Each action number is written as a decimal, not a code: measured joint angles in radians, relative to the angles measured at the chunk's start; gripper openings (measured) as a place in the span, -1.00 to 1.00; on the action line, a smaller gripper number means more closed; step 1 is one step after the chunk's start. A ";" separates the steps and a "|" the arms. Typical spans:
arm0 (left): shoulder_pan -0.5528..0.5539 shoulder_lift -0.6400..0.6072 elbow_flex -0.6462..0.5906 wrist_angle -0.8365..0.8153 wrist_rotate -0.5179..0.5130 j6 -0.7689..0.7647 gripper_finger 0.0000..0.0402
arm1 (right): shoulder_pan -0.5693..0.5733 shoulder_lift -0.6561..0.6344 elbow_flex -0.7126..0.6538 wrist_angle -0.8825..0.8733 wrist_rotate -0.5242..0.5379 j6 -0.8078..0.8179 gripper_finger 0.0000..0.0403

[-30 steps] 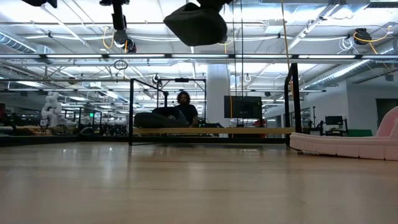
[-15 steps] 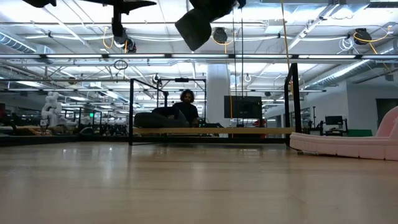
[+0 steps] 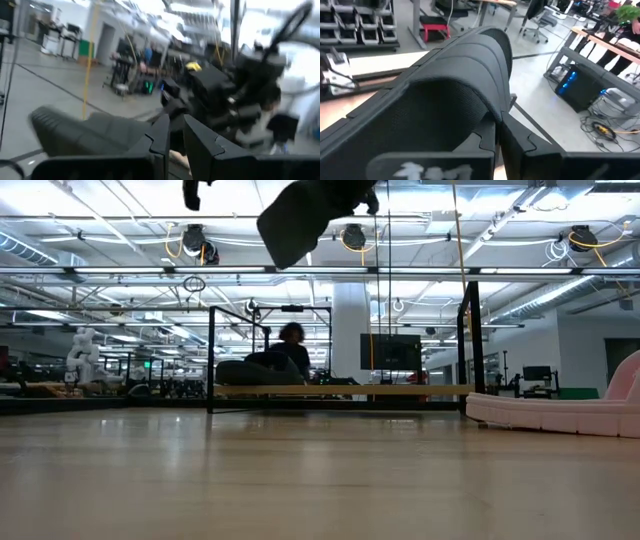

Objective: Pick and place slides into the shelf
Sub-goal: Put the black slipper on the shelf

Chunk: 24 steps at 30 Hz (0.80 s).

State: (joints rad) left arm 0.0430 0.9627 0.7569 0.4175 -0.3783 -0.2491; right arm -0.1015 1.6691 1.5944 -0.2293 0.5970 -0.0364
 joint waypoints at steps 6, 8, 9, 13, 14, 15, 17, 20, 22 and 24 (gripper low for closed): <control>-0.018 0.100 0.234 -0.338 0.010 0.050 -0.76 | -0.027 0.000 0.000 -0.070 0.007 0.000 -1.00; -0.021 0.148 0.328 -0.485 0.007 0.059 -0.76 | -0.035 0.000 0.000 -0.093 0.010 -0.002 -1.00; -0.021 0.175 0.381 -0.561 0.000 0.063 -0.76 | -0.037 0.000 0.000 -0.102 0.013 -0.002 -1.00; -0.021 0.283 0.567 -0.814 -0.032 0.082 -0.76 | -0.043 0.000 0.000 -0.128 0.038 -0.021 -1.00; -0.021 0.309 0.608 -0.853 -0.034 0.093 -0.76 | -0.043 0.001 0.000 -0.129 0.038 -0.029 -1.00; -0.021 0.334 0.646 -0.891 -0.039 0.102 -0.76 | -0.044 0.001 0.000 -0.132 0.035 -0.033 -1.00; -0.021 0.379 0.708 -0.965 -0.042 0.123 -0.76 | -0.043 0.001 0.000 -0.142 0.034 -0.033 -1.00; -0.021 0.433 0.769 -1.037 -0.042 0.148 -0.76 | -0.042 0.001 0.000 -0.159 0.031 -0.032 -1.00; -0.021 0.459 0.787 -1.070 -0.042 0.161 -0.76 | -0.042 0.001 0.000 -0.159 0.030 -0.030 -1.00; -0.021 0.477 0.787 -1.090 -0.055 0.166 -0.76 | -0.041 0.001 0.000 -0.157 0.030 -0.028 -1.00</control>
State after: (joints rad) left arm 0.0217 1.4396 1.5444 -0.6725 -0.4338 -0.0826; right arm -0.1428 1.6703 1.5940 -0.3866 0.6273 -0.0648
